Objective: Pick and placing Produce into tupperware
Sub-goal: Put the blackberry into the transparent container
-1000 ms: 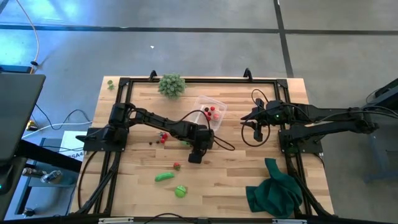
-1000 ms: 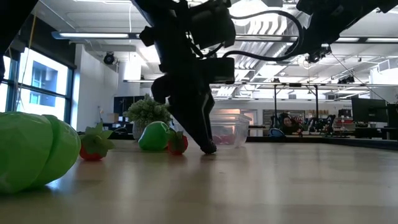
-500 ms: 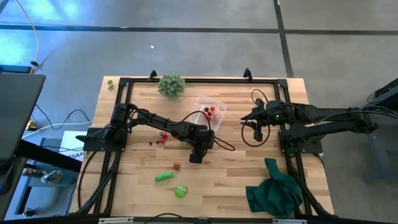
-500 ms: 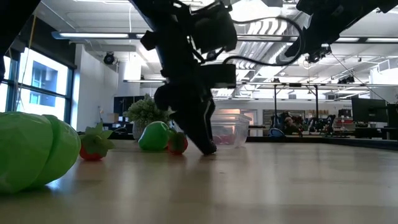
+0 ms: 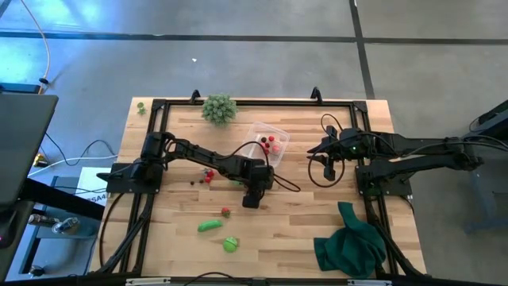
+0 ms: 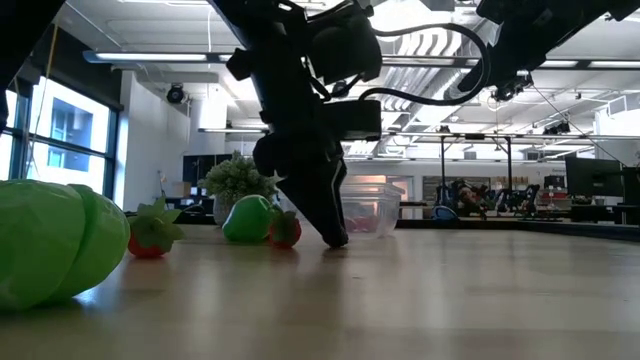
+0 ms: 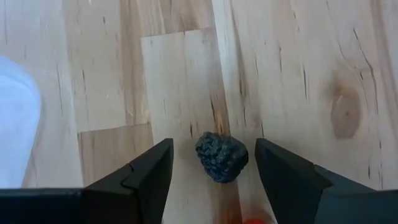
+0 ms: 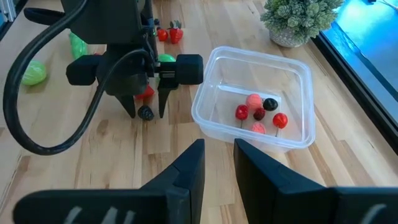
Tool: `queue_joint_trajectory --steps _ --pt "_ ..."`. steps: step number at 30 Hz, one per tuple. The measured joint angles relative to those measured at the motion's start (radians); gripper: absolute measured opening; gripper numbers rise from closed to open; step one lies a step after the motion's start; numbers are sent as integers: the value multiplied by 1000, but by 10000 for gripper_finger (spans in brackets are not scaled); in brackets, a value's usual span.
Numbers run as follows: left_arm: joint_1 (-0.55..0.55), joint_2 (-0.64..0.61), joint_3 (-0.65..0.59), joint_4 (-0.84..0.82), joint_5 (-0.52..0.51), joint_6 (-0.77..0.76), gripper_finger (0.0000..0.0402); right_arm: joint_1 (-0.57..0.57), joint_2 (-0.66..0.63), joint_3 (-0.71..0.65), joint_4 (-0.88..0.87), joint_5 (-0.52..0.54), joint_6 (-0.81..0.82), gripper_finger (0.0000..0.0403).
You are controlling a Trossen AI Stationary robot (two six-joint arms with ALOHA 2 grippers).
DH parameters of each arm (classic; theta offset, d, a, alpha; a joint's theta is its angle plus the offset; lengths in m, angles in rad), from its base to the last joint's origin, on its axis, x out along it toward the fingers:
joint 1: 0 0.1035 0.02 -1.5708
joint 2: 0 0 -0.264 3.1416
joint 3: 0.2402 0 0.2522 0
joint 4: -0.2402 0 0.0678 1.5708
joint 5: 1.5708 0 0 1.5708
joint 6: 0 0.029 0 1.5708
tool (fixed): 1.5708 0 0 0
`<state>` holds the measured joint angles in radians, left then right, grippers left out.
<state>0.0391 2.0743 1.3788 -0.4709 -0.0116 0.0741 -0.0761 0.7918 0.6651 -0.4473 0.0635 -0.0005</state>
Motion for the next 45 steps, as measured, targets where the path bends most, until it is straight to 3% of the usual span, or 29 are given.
queue_joint_trajectory --steps 17,24,31,38,45 --pt "0 0 0 0 34 0 115 0 0 0 0 4 0 75" --pt "0 0 0 0 40 0 111 0 0 0 0 4 0 75" --pt "0 -23 14 -15 161 -4 112 0 0 0 0 3 0 75" --pt "-1 -50 165 -103 210 77 112 0 0 -1 -2 3 0 75" --pt "0 -78 421 -401 6 232 113 0 0 -1 -4 -3 0 75"
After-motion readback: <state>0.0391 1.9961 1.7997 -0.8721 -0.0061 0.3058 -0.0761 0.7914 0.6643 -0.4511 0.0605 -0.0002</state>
